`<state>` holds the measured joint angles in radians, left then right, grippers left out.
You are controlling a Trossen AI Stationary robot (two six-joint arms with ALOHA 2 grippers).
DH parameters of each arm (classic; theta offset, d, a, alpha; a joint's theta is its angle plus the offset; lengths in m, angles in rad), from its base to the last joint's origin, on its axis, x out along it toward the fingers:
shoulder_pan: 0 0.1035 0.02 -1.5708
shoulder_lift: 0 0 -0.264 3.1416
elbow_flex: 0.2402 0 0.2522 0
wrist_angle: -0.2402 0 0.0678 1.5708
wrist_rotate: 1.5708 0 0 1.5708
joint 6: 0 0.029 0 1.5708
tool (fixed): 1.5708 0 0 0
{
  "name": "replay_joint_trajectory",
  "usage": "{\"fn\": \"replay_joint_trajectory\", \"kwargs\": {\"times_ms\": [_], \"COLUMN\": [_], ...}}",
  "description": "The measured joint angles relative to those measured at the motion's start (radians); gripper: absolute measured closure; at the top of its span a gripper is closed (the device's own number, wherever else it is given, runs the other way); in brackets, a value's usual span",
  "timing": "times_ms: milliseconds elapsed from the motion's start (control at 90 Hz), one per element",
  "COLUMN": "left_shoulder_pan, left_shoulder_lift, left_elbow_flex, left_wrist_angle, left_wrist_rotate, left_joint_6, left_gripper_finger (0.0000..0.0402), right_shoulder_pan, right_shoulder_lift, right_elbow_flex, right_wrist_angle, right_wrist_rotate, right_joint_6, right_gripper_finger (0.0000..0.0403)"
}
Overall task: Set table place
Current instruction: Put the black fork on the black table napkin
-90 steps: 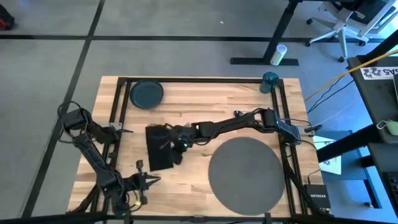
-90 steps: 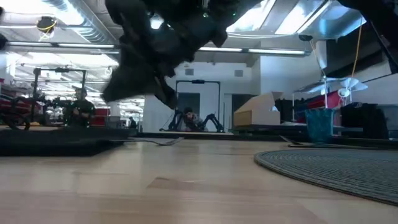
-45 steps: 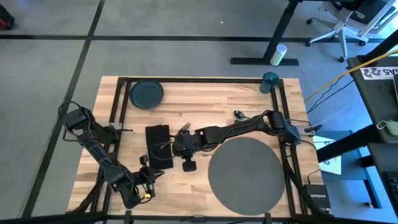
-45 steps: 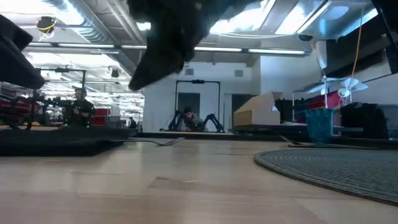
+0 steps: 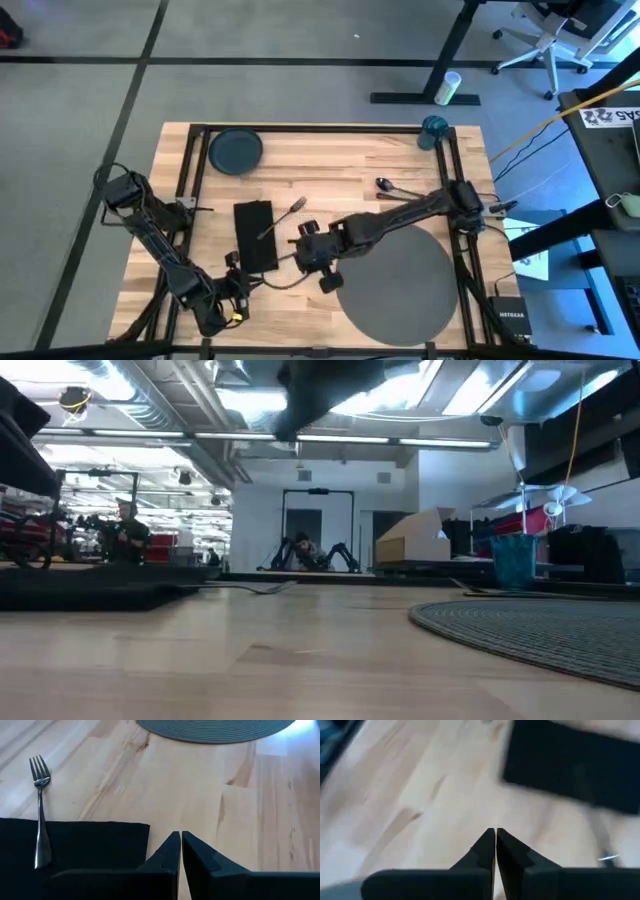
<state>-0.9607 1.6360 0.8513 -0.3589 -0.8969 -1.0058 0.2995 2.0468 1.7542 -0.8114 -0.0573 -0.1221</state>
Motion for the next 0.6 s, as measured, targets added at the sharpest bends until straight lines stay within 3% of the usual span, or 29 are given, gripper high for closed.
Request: {"fn": "replay_joint_trajectory", "kwargs": {"times_ms": [322,467,600], "left_shoulder_pan": [0.050,0.083,0.116], "left_shoulder_lift": [0.000,0.000,0.000], "left_elbow_flex": [0.000,0.000,0.000], "left_wrist_angle": [-0.032,-0.053,-0.052], "left_wrist_rotate": [0.122,0.147,0.170], "left_joint_6": [-0.013,-0.034,-0.020], "left_gripper_finger": [0.0402,0.0402,0.0402], "right_shoulder_pan": [0.004,0.004,0.010], "right_shoulder_lift": [0.000,0.001,0.001], "right_elbow_flex": [-0.002,-0.002,-0.002], "right_wrist_angle": [-0.323,-0.439,-0.443], "right_wrist_rotate": [-0.205,-0.217,-0.200], "right_joint_6": [0.149,0.156,0.059], "right_gripper_finger": [0.0403,0.0403,0.0403]}}
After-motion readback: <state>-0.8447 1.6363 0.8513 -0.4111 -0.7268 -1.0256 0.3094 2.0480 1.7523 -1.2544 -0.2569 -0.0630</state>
